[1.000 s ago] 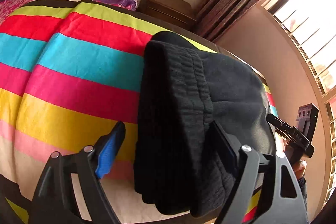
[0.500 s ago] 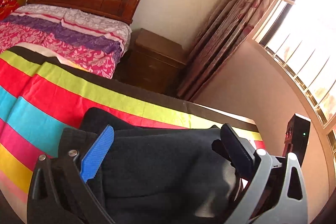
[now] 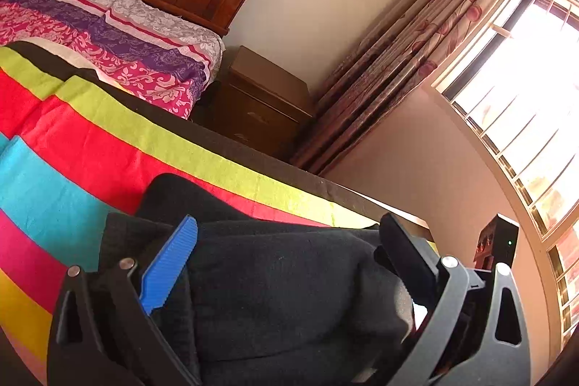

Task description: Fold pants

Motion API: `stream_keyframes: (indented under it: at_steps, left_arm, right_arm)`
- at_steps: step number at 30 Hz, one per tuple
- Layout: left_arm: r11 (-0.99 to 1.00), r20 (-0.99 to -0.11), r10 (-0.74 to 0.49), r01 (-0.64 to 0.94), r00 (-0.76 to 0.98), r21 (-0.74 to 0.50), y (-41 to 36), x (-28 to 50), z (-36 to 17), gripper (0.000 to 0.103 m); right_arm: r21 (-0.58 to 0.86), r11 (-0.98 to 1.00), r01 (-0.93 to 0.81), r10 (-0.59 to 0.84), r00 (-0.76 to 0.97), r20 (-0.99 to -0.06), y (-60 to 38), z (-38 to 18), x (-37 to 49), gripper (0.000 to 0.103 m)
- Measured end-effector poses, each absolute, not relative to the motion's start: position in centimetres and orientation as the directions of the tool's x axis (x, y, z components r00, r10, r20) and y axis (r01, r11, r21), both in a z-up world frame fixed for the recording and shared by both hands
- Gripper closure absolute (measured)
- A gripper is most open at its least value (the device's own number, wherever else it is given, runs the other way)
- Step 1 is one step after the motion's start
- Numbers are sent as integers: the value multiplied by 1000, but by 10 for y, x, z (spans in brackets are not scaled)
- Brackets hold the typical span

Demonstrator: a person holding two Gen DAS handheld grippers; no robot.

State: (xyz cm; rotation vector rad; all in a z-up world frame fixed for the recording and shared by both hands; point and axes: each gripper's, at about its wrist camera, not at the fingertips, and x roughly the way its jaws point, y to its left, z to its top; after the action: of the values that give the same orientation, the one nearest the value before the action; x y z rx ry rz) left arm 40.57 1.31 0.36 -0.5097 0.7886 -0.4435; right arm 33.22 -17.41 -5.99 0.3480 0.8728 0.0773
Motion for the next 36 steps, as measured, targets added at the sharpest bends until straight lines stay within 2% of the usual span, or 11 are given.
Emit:
stream_keyframes:
  at_steps: [3,5,7,10,13,17,20,23,25,28,36]
  left_arm:
    - [741,-479,-581,184,658,-646,37,369,26,2]
    - [787,-486,-519,170,704,-593,48,339,34,2]
    - [862,-544,-437,162,717,-480,46,318,30,2]
    - [949,-665,-305,161,682,-270,32,300,8,2]
    - [978,-710,-209,141,672,-155,28,278,-6,2]
    - [996,-651,-84,63,754,-56,31,222,23,2]
    - [1000,-564,24,-9,825,29,31,175,53,2]
    - [999,-507,38,-24,861,35,29,134,73,2]
    - [998,-498,51,-31,866,47,25,115,77,2]
    - [997,-487,40,-3,872,77,16,96,82,2]
    - [995,-545,-1,53,839,80,-1,93,70,2]
  right_arm:
    - [415,908,64,263,685,-680,-190,-26,313,11]
    - [467,883,47,291,726,-623,-200,3,269,11]
    - [459,887,-41,331,749,-573,-194,19,230,8]
    - [255,963,-90,233,755,-613,-164,22,186,5]
    - [59,992,-107,118,708,-696,-138,-7,166,5]
    - [20,996,-91,77,678,-731,-139,-22,152,5]
    - [60,996,-65,89,720,-689,-157,2,125,5]
    - [65,997,-49,79,789,-610,-174,28,99,5]
    - [22,999,32,-13,812,-584,-191,42,88,5]
    - [34,997,74,-38,794,-607,-208,43,91,5]
    - [43,995,95,-45,762,-646,-256,36,113,5]
